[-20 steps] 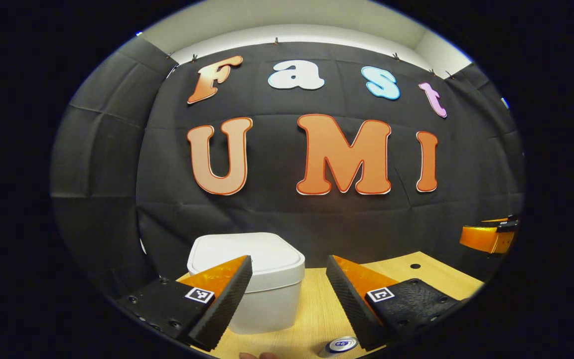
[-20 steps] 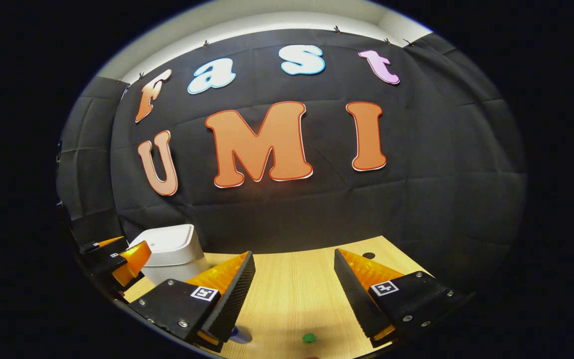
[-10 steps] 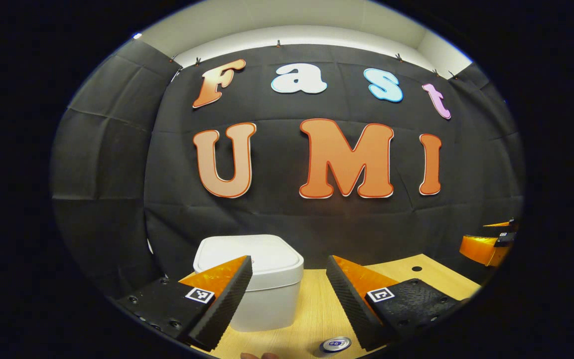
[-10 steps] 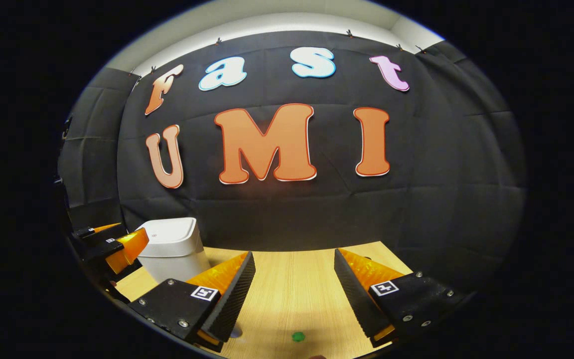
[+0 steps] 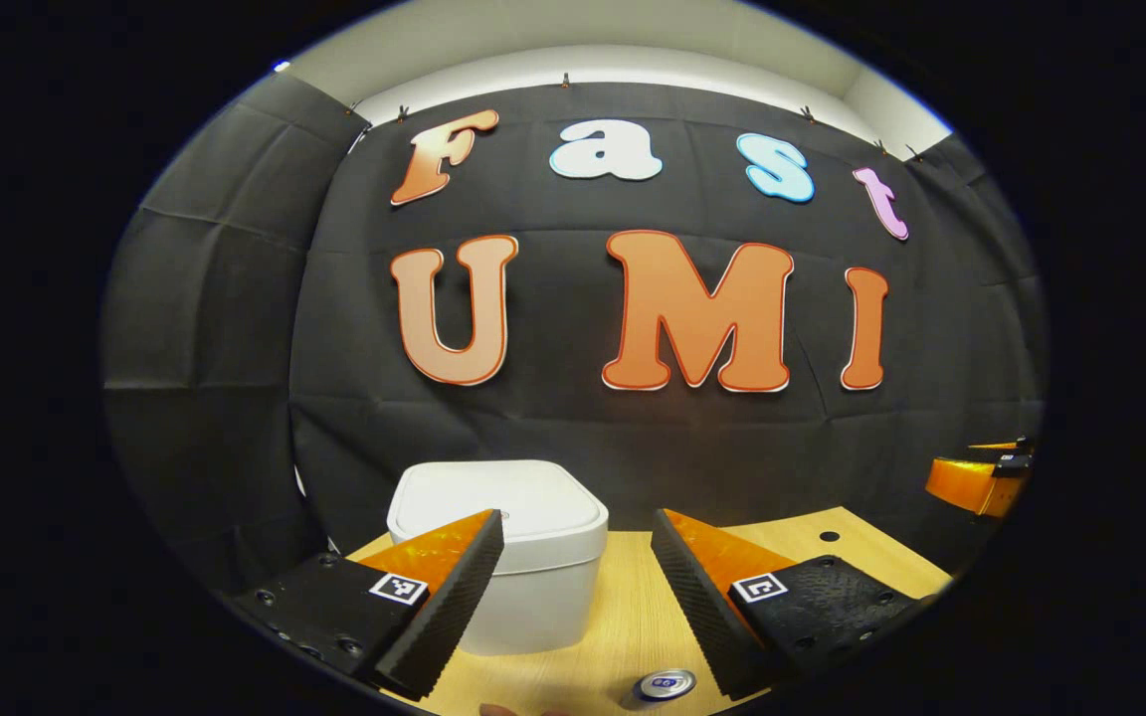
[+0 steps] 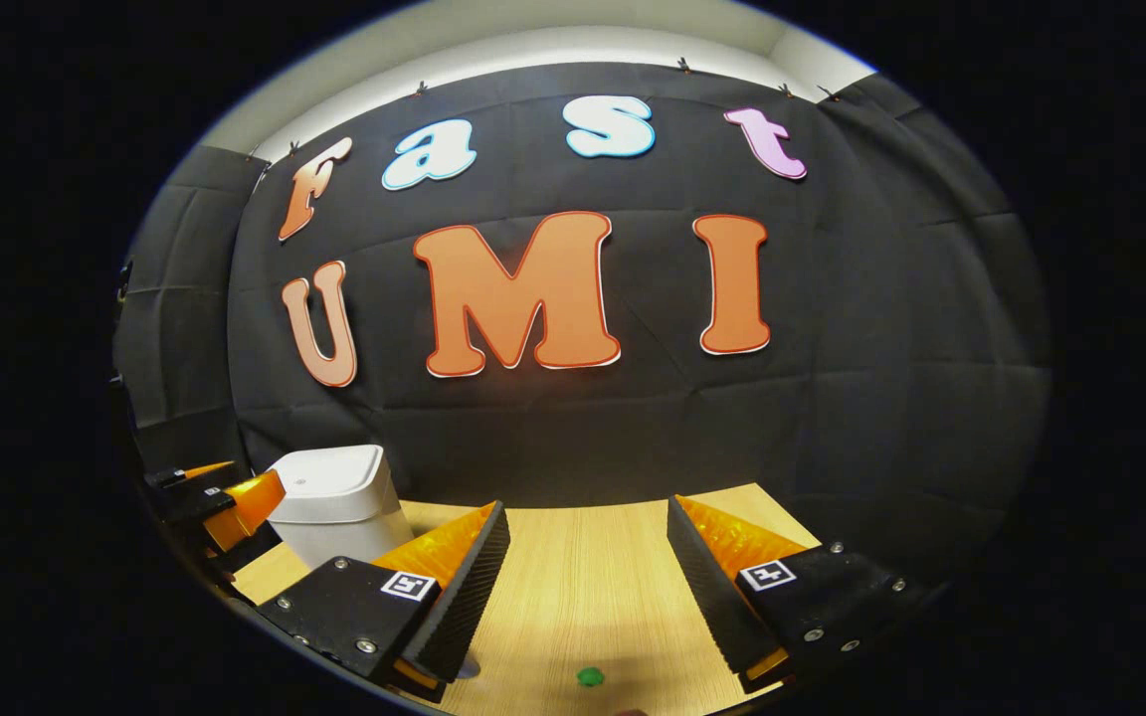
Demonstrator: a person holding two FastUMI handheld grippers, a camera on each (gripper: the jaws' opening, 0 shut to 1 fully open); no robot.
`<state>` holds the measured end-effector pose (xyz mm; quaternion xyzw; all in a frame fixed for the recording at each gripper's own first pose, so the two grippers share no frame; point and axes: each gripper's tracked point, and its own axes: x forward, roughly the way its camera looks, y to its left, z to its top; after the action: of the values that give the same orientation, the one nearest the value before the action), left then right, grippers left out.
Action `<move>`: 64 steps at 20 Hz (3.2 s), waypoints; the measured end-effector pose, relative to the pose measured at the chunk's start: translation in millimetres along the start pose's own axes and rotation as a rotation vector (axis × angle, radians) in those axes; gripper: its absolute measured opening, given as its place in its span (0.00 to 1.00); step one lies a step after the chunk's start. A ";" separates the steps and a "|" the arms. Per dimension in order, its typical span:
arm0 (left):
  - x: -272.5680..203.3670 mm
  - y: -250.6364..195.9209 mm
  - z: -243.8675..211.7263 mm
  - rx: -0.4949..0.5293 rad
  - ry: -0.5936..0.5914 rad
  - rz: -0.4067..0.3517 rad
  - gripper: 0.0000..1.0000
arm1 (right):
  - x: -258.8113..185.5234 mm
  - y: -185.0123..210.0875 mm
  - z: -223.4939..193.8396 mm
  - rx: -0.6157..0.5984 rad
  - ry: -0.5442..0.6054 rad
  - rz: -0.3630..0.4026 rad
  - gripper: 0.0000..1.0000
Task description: Press the lid of the desktop garbage bin to open it, pick up the crumpled paper on the desktop and throw it into the bin, then pick up the pop can on the desktop and drop it into the bin, and finally close the garbage bin lid.
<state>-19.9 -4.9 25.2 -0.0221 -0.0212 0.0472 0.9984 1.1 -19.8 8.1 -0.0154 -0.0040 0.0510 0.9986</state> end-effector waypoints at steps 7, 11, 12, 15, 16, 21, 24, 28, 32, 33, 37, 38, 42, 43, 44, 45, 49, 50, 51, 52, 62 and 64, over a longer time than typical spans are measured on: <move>-3.9 19.9 9.5 0.011 -0.015 0.053 0.95 | -0.8 14.3 6.9 0.014 -0.008 0.046 0.95; -5.7 27.5 16.2 -0.009 0.004 0.045 0.99 | -2.5 18.3 10.0 0.011 -0.014 0.056 0.95; -5.4 28.9 16.9 -0.018 0.011 0.046 0.99 | -3.8 20.2 11.4 0.009 -0.015 0.061 0.95; -8.4 38.7 21.3 -0.023 0.015 0.057 0.95 | -6.4 23.0 12.0 -0.006 -0.022 0.065 0.95; -10.5 43.0 22.2 -0.012 0.019 0.068 0.95 | -7.7 23.9 12.1 -0.006 -0.022 0.068 0.95; -16.3 56.6 30.7 0.023 0.001 0.098 0.95 | -12.7 26.5 14.7 0.003 -0.026 0.075 0.95; -19.8 60.1 33.3 0.022 -0.003 0.099 0.95 | -14.4 28.1 17.6 0.010 -0.028 0.076 0.95; -21.3 69.4 37.2 0.025 -0.006 0.119 0.95 | -16.6 28.2 20.6 0.019 -0.039 0.081 0.95; -18.8 58.4 32.2 0.010 0.033 0.035 0.90 | -19.1 27.0 20.2 0.027 -0.039 0.080 0.95; -18.6 57.7 28.0 0.008 0.054 0.020 0.75 | -19.6 26.4 20.7 0.030 -0.038 0.081 0.95; -19.5 84.6 24.5 0.048 0.076 0.126 0.00 | -20.9 23.6 23.4 0.035 -0.046 0.076 0.95; -16.3 82.9 24.2 0.048 0.083 0.110 0.04 | -20.4 23.0 23.7 0.038 -0.045 0.076 0.95; -17.5 73.5 22.4 0.024 0.107 0.049 0.00 | -20.5 19.5 20.7 0.039 -0.034 0.070 1.00; -13.8 74.5 22.9 0.044 0.109 0.050 0.00 | -19.6 20.0 19.7 0.039 -0.033 0.071 0.95; -12.1 75.0 27.3 0.060 0.115 0.049 0.00 | -19.3 20.1 18.7 0.040 -0.031 0.073 0.95; -10.3 73.0 30.5 0.072 0.120 0.042 0.00 | -19.0 19.5 18.2 0.040 -0.029 0.075 0.95; 11.1 62.0 46.5 0.054 0.152 -0.015 0.00 | -13.8 21.0 19.0 0.042 -0.025 0.075 0.95; 17.5 59.4 49.9 0.049 0.158 -0.028 0.00 | -12.2 21.1 19.4 0.042 -0.023 0.077 1.00; 23.9 58.6 53.4 0.055 0.170 -0.042 0.00 | -11.7 20.8 19.7 0.039 -0.022 0.077 0.95; 30.6 59.4 57.5 0.061 0.184 -0.046 0.00 | -9.7 20.2 20.0 0.037 -0.023 0.075 0.95; 103.2 54.2 17.6 0.050 0.398 -0.200 0.00 | 3.2 -6.5 16.5 0.068 -0.018 0.006 0.95; 117.0 56.8 -7.3 0.032 0.465 -0.191 0.00 | 5.5 -13.2 12.7 0.073 -0.007 -0.014 0.95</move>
<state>91.5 62.4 20.0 -0.0145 0.2078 -0.0531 0.9766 7.8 -32.0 21.3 0.0210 -0.0055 0.0444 0.9988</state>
